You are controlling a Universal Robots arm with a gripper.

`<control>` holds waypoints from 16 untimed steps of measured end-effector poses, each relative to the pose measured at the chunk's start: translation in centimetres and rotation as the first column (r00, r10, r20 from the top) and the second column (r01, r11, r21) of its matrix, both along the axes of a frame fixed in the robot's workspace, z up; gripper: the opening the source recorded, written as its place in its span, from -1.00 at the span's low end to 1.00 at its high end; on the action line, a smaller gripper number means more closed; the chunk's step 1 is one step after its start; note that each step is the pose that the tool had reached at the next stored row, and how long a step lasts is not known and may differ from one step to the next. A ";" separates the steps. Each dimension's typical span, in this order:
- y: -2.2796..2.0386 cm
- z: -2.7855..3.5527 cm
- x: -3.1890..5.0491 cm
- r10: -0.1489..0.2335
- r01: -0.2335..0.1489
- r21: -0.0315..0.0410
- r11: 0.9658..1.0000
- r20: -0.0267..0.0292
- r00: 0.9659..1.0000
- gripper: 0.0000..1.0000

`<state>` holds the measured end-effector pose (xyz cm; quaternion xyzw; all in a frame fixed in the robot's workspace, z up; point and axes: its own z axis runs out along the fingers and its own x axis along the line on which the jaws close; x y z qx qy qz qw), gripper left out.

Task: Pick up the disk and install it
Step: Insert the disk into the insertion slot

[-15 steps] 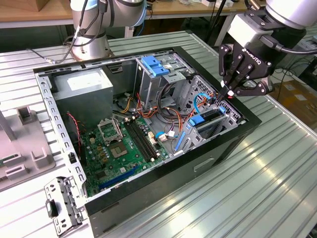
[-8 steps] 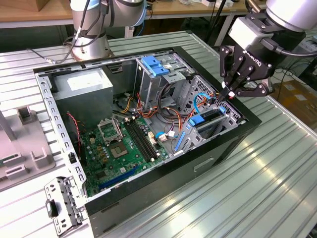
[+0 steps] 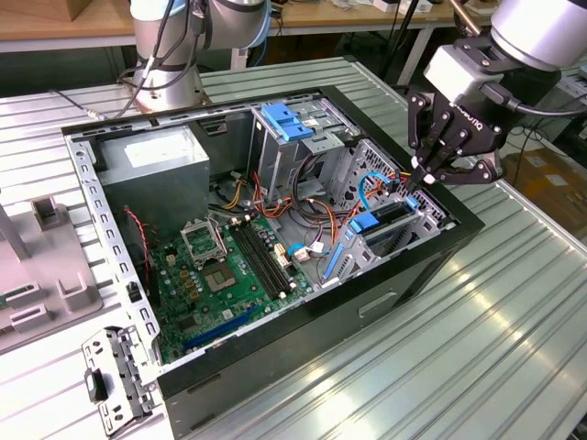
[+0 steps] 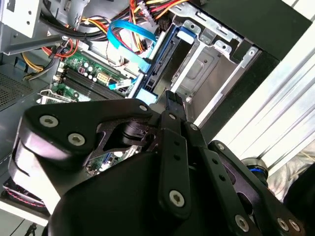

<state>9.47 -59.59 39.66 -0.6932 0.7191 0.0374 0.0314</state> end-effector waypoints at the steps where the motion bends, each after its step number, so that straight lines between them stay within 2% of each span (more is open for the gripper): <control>1: 0.00 -0.14 0.13 0.000 0.000 0.000 1.000 0.000 1.000 -0.79; 7: 0.00 -1.21 1.07 0.000 0.000 0.000 1.000 0.000 1.000 -0.79; 11: 0.00 -1.52 1.35 0.000 0.000 0.000 1.000 0.000 1.000 -0.79; 16: 0.00 -1.59 1.43 0.000 0.000 0.000 1.000 0.000 1.000 -0.79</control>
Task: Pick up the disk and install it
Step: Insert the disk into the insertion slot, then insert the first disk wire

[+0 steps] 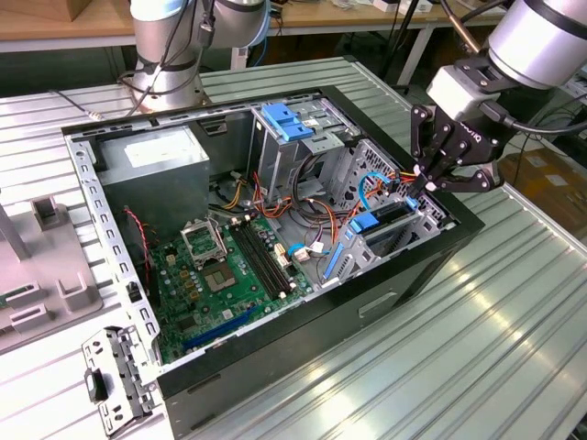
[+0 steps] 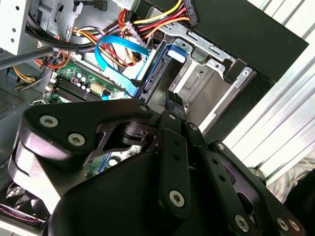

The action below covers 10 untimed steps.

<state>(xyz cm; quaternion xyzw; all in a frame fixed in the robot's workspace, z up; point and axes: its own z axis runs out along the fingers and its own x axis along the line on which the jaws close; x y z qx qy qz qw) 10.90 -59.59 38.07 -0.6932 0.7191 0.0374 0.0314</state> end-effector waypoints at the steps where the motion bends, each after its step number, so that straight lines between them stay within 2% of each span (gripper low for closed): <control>1: 0.00 0.00 0.00 0.000 0.000 0.000 1.000 0.000 1.000 -0.79; 10: 0.00 0.00 0.01 0.000 0.000 0.000 1.000 0.000 1.000 -0.77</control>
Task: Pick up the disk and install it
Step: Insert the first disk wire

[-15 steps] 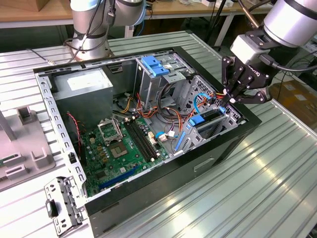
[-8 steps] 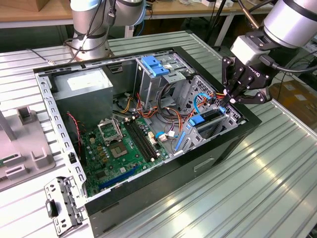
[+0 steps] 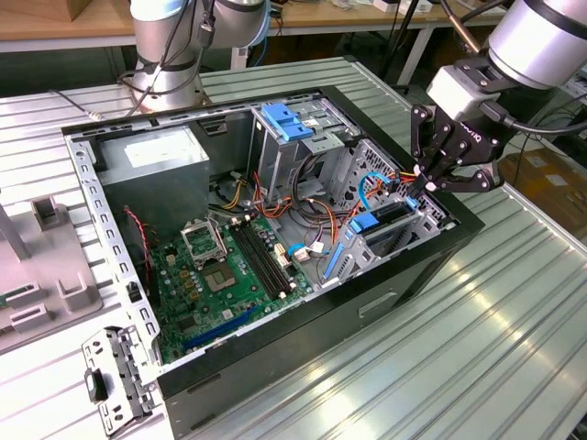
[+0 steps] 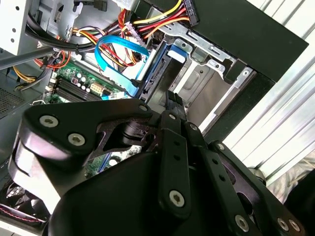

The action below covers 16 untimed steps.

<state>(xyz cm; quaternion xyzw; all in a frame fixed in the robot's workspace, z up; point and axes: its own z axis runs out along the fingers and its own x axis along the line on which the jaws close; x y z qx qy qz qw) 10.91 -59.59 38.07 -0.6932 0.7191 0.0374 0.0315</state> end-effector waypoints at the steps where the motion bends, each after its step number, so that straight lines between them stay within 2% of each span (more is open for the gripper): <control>1: 0.00 0.00 0.00 0.000 0.000 0.000 1.000 0.000 1.000 -0.77; 2: 0.00 0.00 0.00 0.000 0.000 0.000 1.000 0.000 1.000 -0.66; 3: 0.00 0.00 0.00 0.000 0.000 0.000 1.000 0.000 1.000 -0.40; 4: 0.00 0.00 0.00 0.000 0.000 0.000 1.000 0.000 1.000 -0.40; 5: 0.00 0.00 0.00 0.000 0.000 0.000 1.000 0.000 1.000 -0.28; 10: 0.00 0.00 0.01 0.003 -0.003 0.000 1.000 0.000 1.000 -0.28; 13: 0.00 0.00 0.01 0.025 -0.025 0.000 1.000 0.000 1.000 -0.28; 16: 0.00 0.01 0.01 0.065 -0.065 0.000 0.998 0.000 0.998 -0.28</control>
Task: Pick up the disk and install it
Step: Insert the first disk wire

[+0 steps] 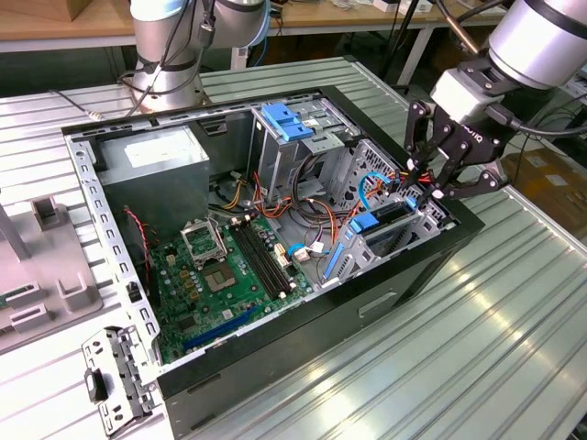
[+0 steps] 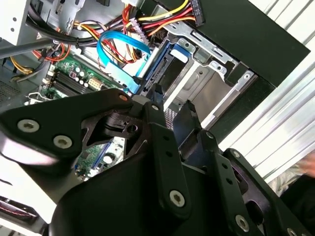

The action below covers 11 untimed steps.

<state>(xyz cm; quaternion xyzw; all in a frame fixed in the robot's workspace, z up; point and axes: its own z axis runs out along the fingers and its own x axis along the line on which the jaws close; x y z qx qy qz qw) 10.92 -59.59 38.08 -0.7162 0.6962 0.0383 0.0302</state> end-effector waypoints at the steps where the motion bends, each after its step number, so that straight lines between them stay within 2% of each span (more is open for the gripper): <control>1: 0.00 0.00 0.00 0.023 -0.023 0.000 1.000 0.000 1.000 -0.28; 6: 0.00 0.00 0.00 0.080 -0.080 0.000 0.997 0.000 0.997 -0.28; 11: 0.00 -0.01 0.00 0.138 -0.138 0.000 0.990 0.000 0.990 -0.28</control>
